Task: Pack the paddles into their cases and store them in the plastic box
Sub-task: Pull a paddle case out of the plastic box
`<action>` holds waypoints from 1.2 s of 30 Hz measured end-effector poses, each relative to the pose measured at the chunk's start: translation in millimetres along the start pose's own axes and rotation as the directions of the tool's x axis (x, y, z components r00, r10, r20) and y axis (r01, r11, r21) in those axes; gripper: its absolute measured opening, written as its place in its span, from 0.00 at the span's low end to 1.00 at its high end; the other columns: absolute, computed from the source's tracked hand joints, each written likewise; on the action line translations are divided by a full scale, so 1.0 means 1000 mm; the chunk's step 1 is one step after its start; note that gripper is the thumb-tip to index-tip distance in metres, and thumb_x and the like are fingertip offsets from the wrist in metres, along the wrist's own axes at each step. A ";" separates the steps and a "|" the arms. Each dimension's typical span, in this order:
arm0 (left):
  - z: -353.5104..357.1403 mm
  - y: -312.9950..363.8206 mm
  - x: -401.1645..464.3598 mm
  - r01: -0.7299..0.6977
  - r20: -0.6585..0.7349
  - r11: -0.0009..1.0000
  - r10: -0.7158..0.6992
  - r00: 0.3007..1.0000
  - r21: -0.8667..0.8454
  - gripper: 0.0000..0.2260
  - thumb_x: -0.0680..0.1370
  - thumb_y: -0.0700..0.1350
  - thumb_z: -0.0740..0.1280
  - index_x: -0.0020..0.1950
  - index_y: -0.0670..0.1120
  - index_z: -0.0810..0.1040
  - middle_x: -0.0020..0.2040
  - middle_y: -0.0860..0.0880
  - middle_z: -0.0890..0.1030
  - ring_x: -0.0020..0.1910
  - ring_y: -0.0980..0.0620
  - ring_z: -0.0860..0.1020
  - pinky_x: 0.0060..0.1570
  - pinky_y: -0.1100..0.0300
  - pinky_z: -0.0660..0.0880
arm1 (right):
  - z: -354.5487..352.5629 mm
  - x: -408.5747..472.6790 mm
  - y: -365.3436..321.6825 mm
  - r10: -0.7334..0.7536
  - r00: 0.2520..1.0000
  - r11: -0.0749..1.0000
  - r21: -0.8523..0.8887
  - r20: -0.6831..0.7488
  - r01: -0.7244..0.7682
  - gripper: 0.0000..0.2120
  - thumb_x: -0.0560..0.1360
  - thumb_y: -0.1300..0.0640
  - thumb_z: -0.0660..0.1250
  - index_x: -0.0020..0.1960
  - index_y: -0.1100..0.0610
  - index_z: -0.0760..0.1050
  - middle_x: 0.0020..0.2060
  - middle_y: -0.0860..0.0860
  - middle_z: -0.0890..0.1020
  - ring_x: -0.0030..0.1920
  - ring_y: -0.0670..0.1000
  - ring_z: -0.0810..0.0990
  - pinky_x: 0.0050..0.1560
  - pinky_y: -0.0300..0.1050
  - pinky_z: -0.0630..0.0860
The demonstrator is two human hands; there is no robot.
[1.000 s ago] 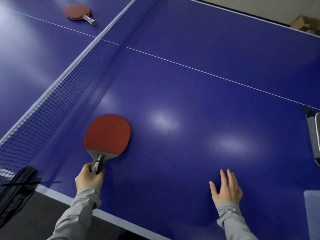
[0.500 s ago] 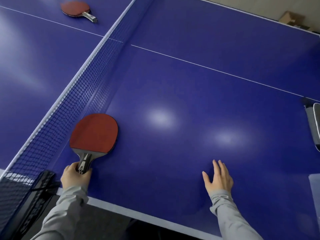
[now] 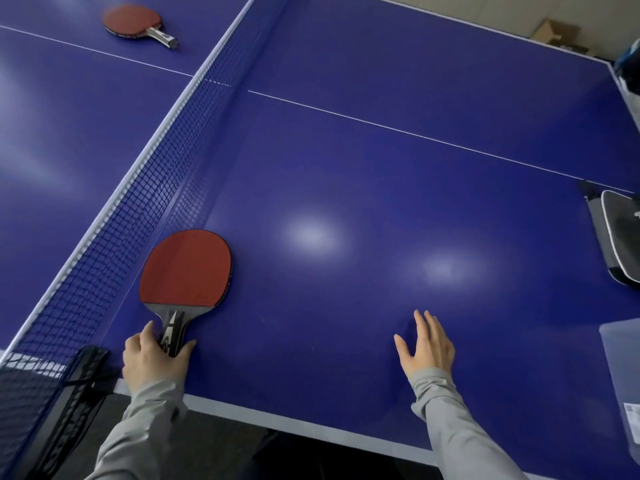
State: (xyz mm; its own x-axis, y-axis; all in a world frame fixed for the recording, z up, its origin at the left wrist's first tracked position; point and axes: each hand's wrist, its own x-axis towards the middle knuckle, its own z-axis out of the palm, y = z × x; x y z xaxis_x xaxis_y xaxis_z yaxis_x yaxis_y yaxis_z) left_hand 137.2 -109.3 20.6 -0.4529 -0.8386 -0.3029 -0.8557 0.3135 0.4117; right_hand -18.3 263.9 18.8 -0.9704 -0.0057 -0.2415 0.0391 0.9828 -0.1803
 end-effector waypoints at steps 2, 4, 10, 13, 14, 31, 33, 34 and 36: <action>-0.003 0.002 -0.011 -0.084 -0.039 0.996 0.085 0.996 0.023 0.38 0.66 0.48 0.77 0.70 0.38 0.64 0.65 0.34 0.68 0.64 0.33 0.67 0.60 0.36 0.67 | -0.001 -0.002 0.001 0.002 1.000 1.000 0.004 -0.003 -0.002 0.30 0.75 0.47 0.64 0.73 0.55 0.60 0.74 0.54 0.61 0.75 0.53 0.56 0.70 0.55 0.57; -0.002 0.007 -0.025 -0.229 -0.058 0.971 0.233 0.971 0.063 0.38 0.67 0.49 0.77 0.70 0.37 0.64 0.67 0.35 0.68 0.66 0.34 0.67 0.60 0.35 0.66 | -0.003 -0.005 0.003 0.009 1.000 1.000 0.018 -0.001 -0.009 0.30 0.75 0.47 0.63 0.74 0.55 0.59 0.74 0.54 0.60 0.75 0.53 0.56 0.70 0.54 0.57; 0.015 0.060 -0.077 -0.664 0.322 0.728 0.596 0.736 0.171 0.44 0.74 0.70 0.39 0.65 0.36 0.74 0.65 0.39 0.75 0.62 0.38 0.76 0.55 0.43 0.74 | -0.014 -0.028 0.021 0.048 0.999 0.997 0.063 0.001 -0.048 0.31 0.77 0.45 0.60 0.75 0.55 0.54 0.75 0.53 0.58 0.76 0.52 0.53 0.73 0.50 0.55; 0.037 0.100 -0.094 -0.815 0.446 0.541 0.689 0.572 0.209 0.42 0.76 0.67 0.38 0.64 0.37 0.75 0.64 0.41 0.76 0.62 0.41 0.77 0.58 0.45 0.74 | -0.024 -0.042 0.040 0.069 0.998 0.997 0.039 0.002 -0.069 0.32 0.77 0.44 0.58 0.75 0.54 0.52 0.75 0.52 0.57 0.76 0.52 0.53 0.73 0.48 0.56; 0.046 0.113 -0.099 -0.846 0.480 0.471 0.698 0.531 0.250 0.38 0.77 0.67 0.41 0.69 0.39 0.69 0.70 0.42 0.71 0.68 0.44 0.71 0.65 0.47 0.69 | -0.027 -0.046 0.047 0.078 0.997 0.996 0.033 0.003 -0.078 0.32 0.77 0.44 0.58 0.75 0.54 0.51 0.75 0.52 0.57 0.76 0.52 0.53 0.73 0.48 0.56; 0.132 0.314 -0.300 -0.959 0.560 0.098 0.794 0.237 0.266 0.34 0.78 0.63 0.53 0.77 0.46 0.48 0.78 0.50 0.50 0.77 0.52 0.49 0.75 0.50 0.47 | -0.149 -0.082 0.237 0.020 0.971 1.000 0.018 -0.239 -0.016 0.30 0.78 0.45 0.55 0.75 0.54 0.52 0.75 0.52 0.57 0.76 0.51 0.51 0.75 0.51 0.52; 0.139 0.340 -0.339 -0.957 0.534 0.095 0.813 0.233 0.272 0.33 0.78 0.62 0.53 0.77 0.46 0.48 0.78 0.50 0.50 0.77 0.51 0.49 0.75 0.50 0.47 | -0.172 -0.089 0.276 0.013 0.959 1.000 0.002 -0.282 -0.013 0.29 0.78 0.46 0.57 0.75 0.54 0.54 0.74 0.52 0.58 0.76 0.51 0.53 0.74 0.51 0.53; 0.143 0.353 -0.359 -0.958 0.521 0.099 0.822 0.231 0.270 0.33 0.79 0.62 0.52 0.77 0.46 0.47 0.78 0.50 0.50 0.77 0.51 0.49 0.75 0.50 0.47 | -0.182 -0.093 0.297 0.021 0.954 1.000 -0.004 -0.300 -0.024 0.29 0.78 0.46 0.57 0.75 0.55 0.55 0.74 0.53 0.59 0.75 0.52 0.54 0.73 0.51 0.53; 0.149 0.375 -0.397 -0.962 0.485 0.116 0.845 0.226 0.246 0.33 0.79 0.62 0.52 0.77 0.46 0.48 0.78 0.50 0.51 0.77 0.51 0.49 0.75 0.50 0.48 | -0.199 -0.102 0.339 0.048 0.947 0.998 -0.021 -0.317 -0.057 0.28 0.77 0.47 0.58 0.74 0.55 0.56 0.73 0.53 0.61 0.75 0.52 0.55 0.73 0.50 0.54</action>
State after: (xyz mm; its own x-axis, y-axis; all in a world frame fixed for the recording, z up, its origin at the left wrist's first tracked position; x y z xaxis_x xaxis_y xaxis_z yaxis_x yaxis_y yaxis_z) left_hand -41.2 407.6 167.0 -0.9466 0.2914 -0.1376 0.2749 0.9530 0.1274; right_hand 46.8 634.3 172.5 -0.9929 0.0999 0.0647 0.0896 0.9852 -0.1464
